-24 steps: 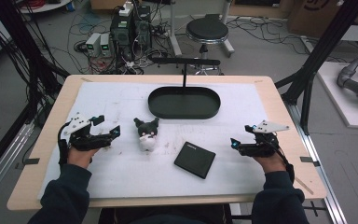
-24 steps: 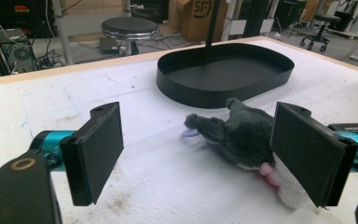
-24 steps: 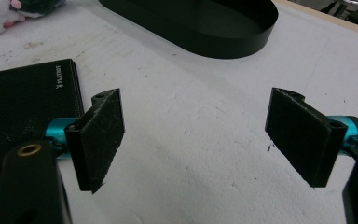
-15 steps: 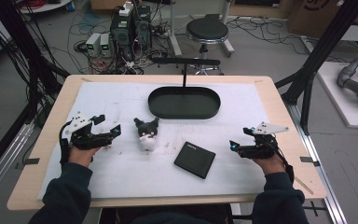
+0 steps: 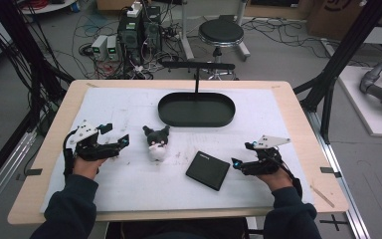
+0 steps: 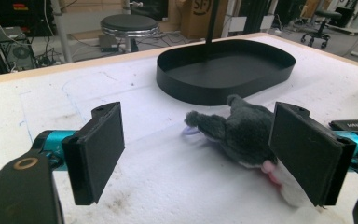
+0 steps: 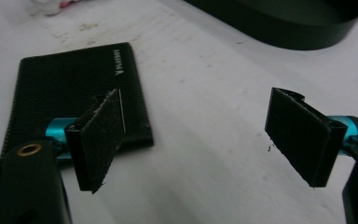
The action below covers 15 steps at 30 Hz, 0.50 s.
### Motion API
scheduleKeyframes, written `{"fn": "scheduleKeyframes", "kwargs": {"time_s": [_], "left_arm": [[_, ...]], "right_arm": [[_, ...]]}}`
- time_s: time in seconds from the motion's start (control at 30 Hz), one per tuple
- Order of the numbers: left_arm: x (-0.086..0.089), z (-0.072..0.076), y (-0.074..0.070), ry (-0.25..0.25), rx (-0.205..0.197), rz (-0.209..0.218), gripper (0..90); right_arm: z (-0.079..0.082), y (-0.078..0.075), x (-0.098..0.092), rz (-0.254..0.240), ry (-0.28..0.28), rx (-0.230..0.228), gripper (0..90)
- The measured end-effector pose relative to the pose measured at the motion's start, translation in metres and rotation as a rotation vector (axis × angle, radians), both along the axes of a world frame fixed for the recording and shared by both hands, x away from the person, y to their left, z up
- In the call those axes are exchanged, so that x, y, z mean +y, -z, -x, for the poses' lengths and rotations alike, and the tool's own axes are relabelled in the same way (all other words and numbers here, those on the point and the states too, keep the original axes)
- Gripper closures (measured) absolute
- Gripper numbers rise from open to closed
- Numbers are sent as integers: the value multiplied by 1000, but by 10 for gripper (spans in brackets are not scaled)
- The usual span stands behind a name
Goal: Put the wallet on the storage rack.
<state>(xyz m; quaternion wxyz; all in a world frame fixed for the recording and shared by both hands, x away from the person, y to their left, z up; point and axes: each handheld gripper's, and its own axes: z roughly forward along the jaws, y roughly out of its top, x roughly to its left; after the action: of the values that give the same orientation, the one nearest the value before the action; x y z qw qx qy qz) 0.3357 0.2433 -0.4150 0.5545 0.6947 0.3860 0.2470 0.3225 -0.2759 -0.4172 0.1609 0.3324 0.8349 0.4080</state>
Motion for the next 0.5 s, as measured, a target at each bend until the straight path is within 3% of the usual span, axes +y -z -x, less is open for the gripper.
{"fn": "scheduleKeyframes", "kwargs": {"time_s": [0.17, 0.27, 0.33, 0.5], "left_arm": [[1, -1, 1, -5, 5, -4, 187], [2, -3, 2, -9, 12, -1, 189], [2, -3, 3, -9, 17, -5, 189], [1, -3, 4, -8, 26, -15, 192]], "right_arm": [[-4, 9, 14, -14, -43, 56, 204], [-9, 16, 20, 8, -63, 87, 206], [-13, 20, 22, 31, -63, 101, 228], [-20, 26, 23, 7, -91, 168, 325]]}}
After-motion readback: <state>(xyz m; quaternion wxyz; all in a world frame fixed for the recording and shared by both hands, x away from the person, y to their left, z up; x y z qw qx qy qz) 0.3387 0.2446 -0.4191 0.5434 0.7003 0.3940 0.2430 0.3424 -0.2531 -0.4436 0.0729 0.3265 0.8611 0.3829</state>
